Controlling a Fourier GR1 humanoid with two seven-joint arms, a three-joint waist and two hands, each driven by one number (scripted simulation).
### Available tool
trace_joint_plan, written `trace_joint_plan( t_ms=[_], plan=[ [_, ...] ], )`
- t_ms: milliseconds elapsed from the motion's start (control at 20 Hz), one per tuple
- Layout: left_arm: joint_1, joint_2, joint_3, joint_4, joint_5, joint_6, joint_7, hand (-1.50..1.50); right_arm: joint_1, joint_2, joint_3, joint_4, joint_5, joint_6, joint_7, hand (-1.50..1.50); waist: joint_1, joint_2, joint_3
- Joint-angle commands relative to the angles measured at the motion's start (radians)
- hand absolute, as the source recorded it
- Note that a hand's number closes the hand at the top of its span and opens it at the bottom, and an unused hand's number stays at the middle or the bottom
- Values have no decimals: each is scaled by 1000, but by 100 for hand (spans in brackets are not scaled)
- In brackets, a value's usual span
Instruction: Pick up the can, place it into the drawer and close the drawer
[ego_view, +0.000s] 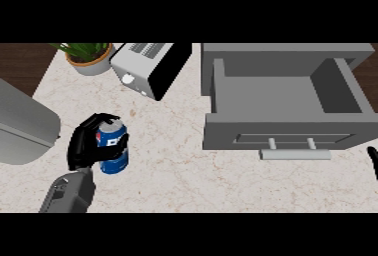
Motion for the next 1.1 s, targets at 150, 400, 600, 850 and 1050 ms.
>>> trace_joint_plan(
  t_ms=[150, 400, 600, 850, 1050],
  plan=[
    [-21, -31, -74, -175, -5, 35, 141, 150, 3, 8, -3, -19, 8, -12, 8, -150, -1, 1, 0],
    [-74, -49, -150, -366, -56, 102, 300, 150, 19, -18, -51, -1, -35, 41, -16, -150, -1, -1, 0],
    [-182, -75, -195, -325, -108, 180, 352, 150, -15, -9, -57, -24, -42, 14, 33, -150, -6, 1, 0],
    [-254, -86, -262, -464, -92, 200, 557, 150, -55, -26, -65, -15, -38, 0, 64, -150, -3, 0, 0],
    [-331, -86, -365, -450, -108, 292, 608, 150, -29, 8, -26, -24, 5, -9, 34, -150, -7, 1, 0]
  ],
)
